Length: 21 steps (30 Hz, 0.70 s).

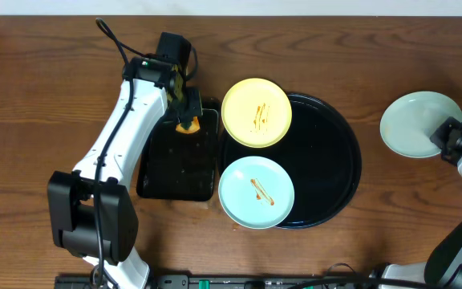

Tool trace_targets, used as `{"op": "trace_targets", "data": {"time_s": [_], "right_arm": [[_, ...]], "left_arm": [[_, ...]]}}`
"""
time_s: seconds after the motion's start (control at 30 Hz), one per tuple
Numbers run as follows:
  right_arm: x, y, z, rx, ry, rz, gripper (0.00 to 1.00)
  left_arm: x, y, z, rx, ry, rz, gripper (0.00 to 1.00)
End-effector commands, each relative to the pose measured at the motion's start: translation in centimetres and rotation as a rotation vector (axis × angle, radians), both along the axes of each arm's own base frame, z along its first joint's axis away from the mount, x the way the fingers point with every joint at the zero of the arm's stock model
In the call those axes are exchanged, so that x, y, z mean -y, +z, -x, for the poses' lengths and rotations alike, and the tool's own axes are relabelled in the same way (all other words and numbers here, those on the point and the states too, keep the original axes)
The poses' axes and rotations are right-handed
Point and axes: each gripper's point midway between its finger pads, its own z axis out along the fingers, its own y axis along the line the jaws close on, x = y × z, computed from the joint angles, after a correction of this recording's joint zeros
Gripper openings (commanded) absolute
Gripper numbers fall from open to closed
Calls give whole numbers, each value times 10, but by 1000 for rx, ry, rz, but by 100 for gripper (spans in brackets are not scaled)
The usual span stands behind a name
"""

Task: Clean dirty plates on tray and stack at the side
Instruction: 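Release the plate on the table and move the right gripper back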

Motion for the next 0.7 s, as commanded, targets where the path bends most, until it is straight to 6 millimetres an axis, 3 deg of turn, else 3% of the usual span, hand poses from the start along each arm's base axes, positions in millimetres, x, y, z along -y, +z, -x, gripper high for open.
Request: {"op": "trace_targets", "data": {"time_s": [0.0,0.13,0.27,0.47,0.57,0.67], "right_arm": [[7,17,-12,65,33,17,35],[-21,27,-31,155,194,-75,33],[-79,25,-40,189,416,-255,36],[-184,12,-16,75,732,-502,43],[-223,5,-3,-7,857,-526,55],[-256,2,6,-61,952,-542,57]], "left_arm": [[-3,-4,7,-13,-34,-14,8],[-5,-14,15,-44,-44,-24,8],[-9,-25,25,-79,-45,-43,8],[-13,-48,35,-106,-75,-53,8],[-18,-62,39,-110,-76,-54,8],[-23,-78,42,-109,-76,-26,7]]}}
